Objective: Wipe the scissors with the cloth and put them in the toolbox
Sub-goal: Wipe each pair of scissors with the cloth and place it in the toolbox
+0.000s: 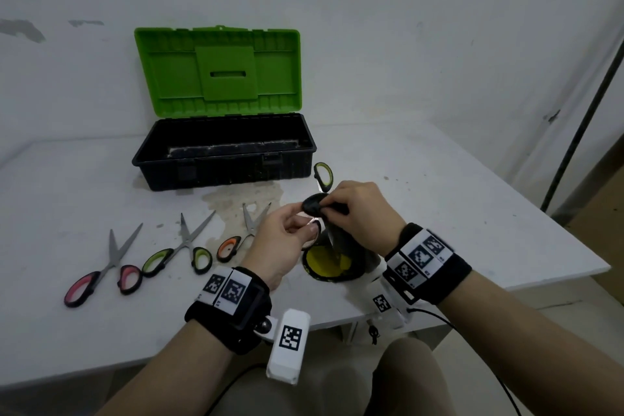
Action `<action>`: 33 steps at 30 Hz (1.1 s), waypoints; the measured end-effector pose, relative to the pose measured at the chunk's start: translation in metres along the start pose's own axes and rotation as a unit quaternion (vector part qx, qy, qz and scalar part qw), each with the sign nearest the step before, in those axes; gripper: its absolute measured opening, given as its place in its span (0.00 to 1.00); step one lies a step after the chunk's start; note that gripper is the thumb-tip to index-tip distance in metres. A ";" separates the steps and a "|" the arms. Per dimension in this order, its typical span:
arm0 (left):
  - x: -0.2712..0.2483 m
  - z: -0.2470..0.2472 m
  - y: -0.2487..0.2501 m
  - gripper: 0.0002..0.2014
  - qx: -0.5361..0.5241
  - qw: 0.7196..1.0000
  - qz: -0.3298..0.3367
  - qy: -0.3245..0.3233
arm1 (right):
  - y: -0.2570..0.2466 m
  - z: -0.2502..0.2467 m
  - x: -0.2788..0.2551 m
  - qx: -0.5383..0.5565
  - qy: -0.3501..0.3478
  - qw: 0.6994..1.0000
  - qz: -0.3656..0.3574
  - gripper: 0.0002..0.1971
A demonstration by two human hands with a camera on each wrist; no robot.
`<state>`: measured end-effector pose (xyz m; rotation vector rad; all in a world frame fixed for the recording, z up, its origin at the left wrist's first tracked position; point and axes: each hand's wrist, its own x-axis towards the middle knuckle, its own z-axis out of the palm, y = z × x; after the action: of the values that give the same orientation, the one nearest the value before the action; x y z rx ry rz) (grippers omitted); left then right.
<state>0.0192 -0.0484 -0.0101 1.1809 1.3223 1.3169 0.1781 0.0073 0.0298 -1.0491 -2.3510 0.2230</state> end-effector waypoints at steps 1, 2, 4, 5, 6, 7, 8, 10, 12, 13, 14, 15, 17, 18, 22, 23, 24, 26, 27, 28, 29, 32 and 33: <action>0.000 -0.001 -0.001 0.17 0.000 1.000 -0.002 0.008 | 0.003 -0.001 0.002 -0.005 0.012 1.000 0.023 0.07; 0.001 -0.001 -0.004 0.18 0.004 1.000 -0.005 0.016 | 0.007 -0.002 0.004 -0.005 0.033 0.998 0.049 0.07; 0.002 -0.003 -0.006 0.19 0.003 1.000 -0.011 0.027 | 0.012 -0.007 0.005 0.002 0.082 0.994 0.074 0.07; 0.002 -0.004 -0.006 0.18 0.000 0.999 -0.014 0.029 | 0.011 -0.009 0.003 0.009 0.091 0.994 0.065 0.06; 0.003 -0.004 -0.005 0.18 0.000 0.999 -0.015 0.029 | 0.008 -0.010 0.001 0.017 0.082 0.996 0.043 0.06; 0.003 -0.004 -0.003 0.18 -0.003 1.000 -0.014 0.028 | 0.004 -0.009 -0.001 0.024 0.059 0.998 0.017 0.05; 0.003 -0.003 -0.003 0.18 -0.009 1.000 -0.012 0.025 | -0.001 -0.007 -0.005 0.027 0.031 0.999 -0.008 0.05; 0.003 -0.001 -0.001 0.18 -0.020 1.000 -0.003 0.018 | -0.005 0.000 -0.008 0.023 0.000 0.999 -0.031 0.06; 0.002 0.002 -0.002 0.16 -0.011 1.000 0.004 0.012 | -0.003 0.004 -0.007 0.023 0.009 1.000 -0.011 0.06; 0.001 0.003 -0.002 0.15 -0.006 1.000 0.006 0.010 | -0.002 0.004 -0.005 0.022 0.020 1.000 0.006 0.06; 0.001 0.003 -0.003 0.15 -0.004 1.000 0.005 0.011 | 0.001 0.004 -0.003 0.019 0.031 0.999 0.023 0.07; 0.000 0.003 -0.003 0.14 -0.005 1.000 0.001 0.012 | 0.003 0.003 -0.001 0.015 0.043 0.998 0.041 0.07; 0.000 0.001 -0.004 0.14 -0.002 1.000 -0.004 0.017 | 0.009 0.000 0.003 0.004 0.083 0.993 0.079 0.07; 0.000 0.000 -0.004 0.14 0.000 1.000 -0.005 0.018 | 0.012 -0.002 0.003 0.004 0.104 0.990 0.098 0.07; 0.000 0.000 -0.003 0.13 0.005 1.000 -0.007 0.020 | 0.008 -0.009 -0.002 0.020 0.106 0.992 0.065 0.06; 0.000 0.000 -0.003 0.12 0.006 1.000 -0.007 0.018 | 0.004 -0.007 -0.004 0.020 0.082 0.996 0.040 0.06; 0.001 0.001 -0.003 0.11 0.008 1.000 -0.005 0.014 | 0.001 -0.004 -0.006 0.018 0.058 0.998 0.016 0.06; 0.000 0.003 -0.002 0.10 0.015 1.000 0.002 0.003 | -0.001 0.002 -0.007 0.008 0.025 1.000 -0.007 0.05; 0.000 0.004 -0.002 0.09 0.016 1.000 0.003 0.000 | 0.000 0.003 -0.005 0.005 0.021 1.000 -0.001 0.05; -0.001 0.004 -0.002 0.10 0.014 1.000 0.003 0.001 | 0.001 0.003 -0.003 0.006 0.024 1.000 0.013 0.05; -0.001 0.004 -0.003 0.10 0.011 1.000 0.002 0.004 | 0.003 0.003 -0.001 0.006 0.029 0.999 0.029 0.05; -0.001 0.003 -0.004 0.13 0.006 1.000 -0.001 0.010 | 0.008 -0.002 0.005 -0.013 0.074 0.995 0.068 0.06; -0.002 0.002 -0.004 0.13 0.001 1.000 -0.001 0.012 | 0.009 -0.004 0.005 -0.012 0.099 0.992 0.073 0.06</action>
<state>0.0211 -0.0497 -0.0140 1.1664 1.3422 1.3327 0.1835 0.0172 0.0320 -1.1993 -2.1076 0.1380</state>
